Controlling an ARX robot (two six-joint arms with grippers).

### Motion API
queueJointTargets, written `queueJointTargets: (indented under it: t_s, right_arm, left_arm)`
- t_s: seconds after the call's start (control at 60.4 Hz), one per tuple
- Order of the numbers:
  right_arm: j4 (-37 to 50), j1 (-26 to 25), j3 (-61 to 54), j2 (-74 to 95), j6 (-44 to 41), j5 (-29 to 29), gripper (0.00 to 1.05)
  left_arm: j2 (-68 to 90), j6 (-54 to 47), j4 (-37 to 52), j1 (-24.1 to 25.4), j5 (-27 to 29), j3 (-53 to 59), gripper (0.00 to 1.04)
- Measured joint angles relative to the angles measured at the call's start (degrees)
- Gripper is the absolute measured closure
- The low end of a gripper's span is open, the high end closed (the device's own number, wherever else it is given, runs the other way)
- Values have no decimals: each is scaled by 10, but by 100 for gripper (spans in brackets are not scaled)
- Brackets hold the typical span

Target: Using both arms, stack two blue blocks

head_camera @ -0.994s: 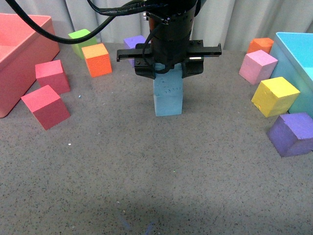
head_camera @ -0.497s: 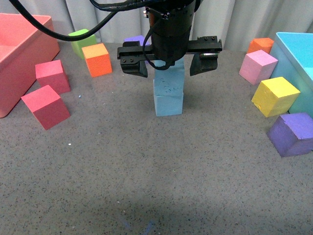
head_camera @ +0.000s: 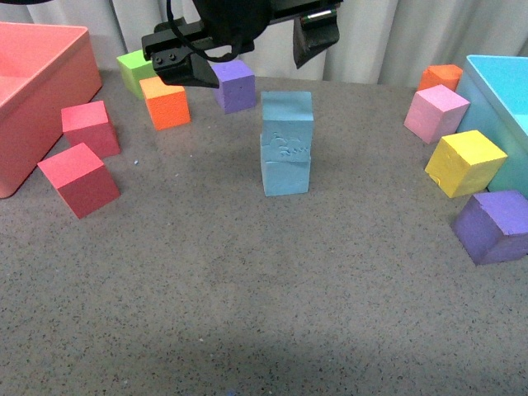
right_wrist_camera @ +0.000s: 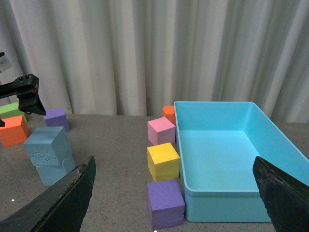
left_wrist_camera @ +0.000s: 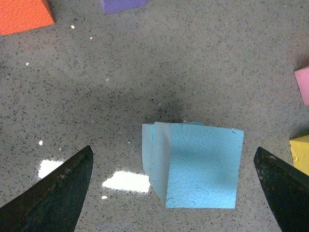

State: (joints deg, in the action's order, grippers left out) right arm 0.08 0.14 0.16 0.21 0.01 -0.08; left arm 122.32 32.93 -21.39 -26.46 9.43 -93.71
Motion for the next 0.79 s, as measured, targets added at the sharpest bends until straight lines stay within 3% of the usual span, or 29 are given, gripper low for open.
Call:
queueJointTargets:
  t_s: [0.033,0.099,0.215,0.265,0.348,0.513,0.795]
  right_arm:
    - [0,0,0,0,0,0,10]
    - [0,0,0,0,0,0,10]
    - [0,0,0,0,0,2,10]
    - [0,0,0,0,0,2,10]
    - [0,0,0,0,0,1,10]
    - [0,0,0,0,0,0,10]
    - [0,0,0,0,0,0,10]
  left_arm:
    - [-7,-19,54,0,33,25,10]
    - [-42,-127,306,7,126,163,24]
    - [-110,-259,667,38,115,380,46]
    - [-149,-283,757,54,104,444,55]
    - [-215,-304,827,79,85,524,69]
    - [-285,-317,882,125,49,664,101]
    - [-411,-323,877,170,-4,791,101]
